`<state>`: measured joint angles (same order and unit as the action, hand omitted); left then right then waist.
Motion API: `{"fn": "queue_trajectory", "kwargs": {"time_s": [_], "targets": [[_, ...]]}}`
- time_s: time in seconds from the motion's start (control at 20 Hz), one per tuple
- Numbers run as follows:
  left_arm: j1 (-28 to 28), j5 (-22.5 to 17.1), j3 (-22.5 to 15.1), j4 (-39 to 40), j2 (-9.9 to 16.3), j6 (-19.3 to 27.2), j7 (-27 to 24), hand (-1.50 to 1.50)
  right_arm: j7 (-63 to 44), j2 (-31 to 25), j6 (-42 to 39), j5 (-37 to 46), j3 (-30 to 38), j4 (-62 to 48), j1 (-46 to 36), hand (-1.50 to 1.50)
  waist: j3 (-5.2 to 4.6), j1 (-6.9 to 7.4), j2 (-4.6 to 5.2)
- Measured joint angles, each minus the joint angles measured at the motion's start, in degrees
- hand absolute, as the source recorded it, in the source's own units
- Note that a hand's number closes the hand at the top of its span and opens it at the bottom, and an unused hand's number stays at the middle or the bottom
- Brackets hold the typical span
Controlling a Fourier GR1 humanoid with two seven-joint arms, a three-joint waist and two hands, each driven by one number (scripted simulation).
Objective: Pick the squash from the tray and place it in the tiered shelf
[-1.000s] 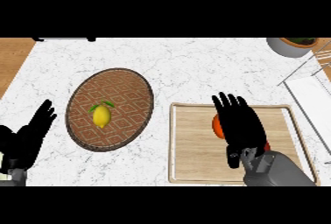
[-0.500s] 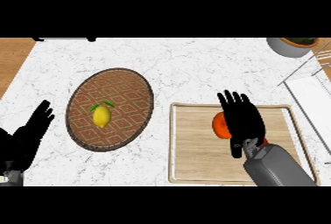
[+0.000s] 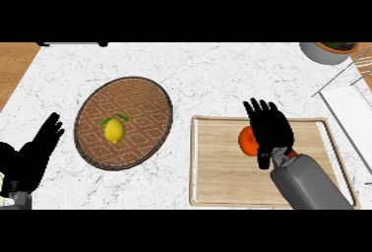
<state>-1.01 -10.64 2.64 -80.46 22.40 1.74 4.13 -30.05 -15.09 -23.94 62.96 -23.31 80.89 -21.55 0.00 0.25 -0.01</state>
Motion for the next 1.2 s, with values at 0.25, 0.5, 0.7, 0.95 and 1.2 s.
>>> {"fn": "queue_trajectory", "kwargs": {"time_s": [0.25,0.5,0.7,0.95,1.2], "targets": [[0.0,0.7,1.6,0.1,-0.8,-1.6,0.2,0.0,3.0,2.0,2.4,1.7,1.9,-4.4,0.4,1.5,-0.17,0.07,-0.19],[0.7,0.8,4.0,1.1,-0.1,-3.8,0.0,0.0,6.4,2.2,2.6,3.1,2.8,-5.7,-0.2,1.5,-0.36,0.02,-0.43],[0.8,2.1,3.9,0.5,-1.8,-3.5,0.5,0.0,8.3,2.1,3.4,5.4,2.7,-4.7,0.4,1.5,-0.33,-0.04,-0.42],[-0.6,2.4,4.8,-1.8,-1.9,-4.3,1.7,0.0,10.1,1.9,5.9,7.7,3.0,-2.6,0.9,1.5,-0.28,-0.08,-0.36],[-1.0,2.6,5.6,-0.6,-1.9,-4.8,0.4,0.0,0.3,3.9,9.3,8.2,11.1,-1.4,1.6,1.5,-0.05,-0.59,-0.1]]}}
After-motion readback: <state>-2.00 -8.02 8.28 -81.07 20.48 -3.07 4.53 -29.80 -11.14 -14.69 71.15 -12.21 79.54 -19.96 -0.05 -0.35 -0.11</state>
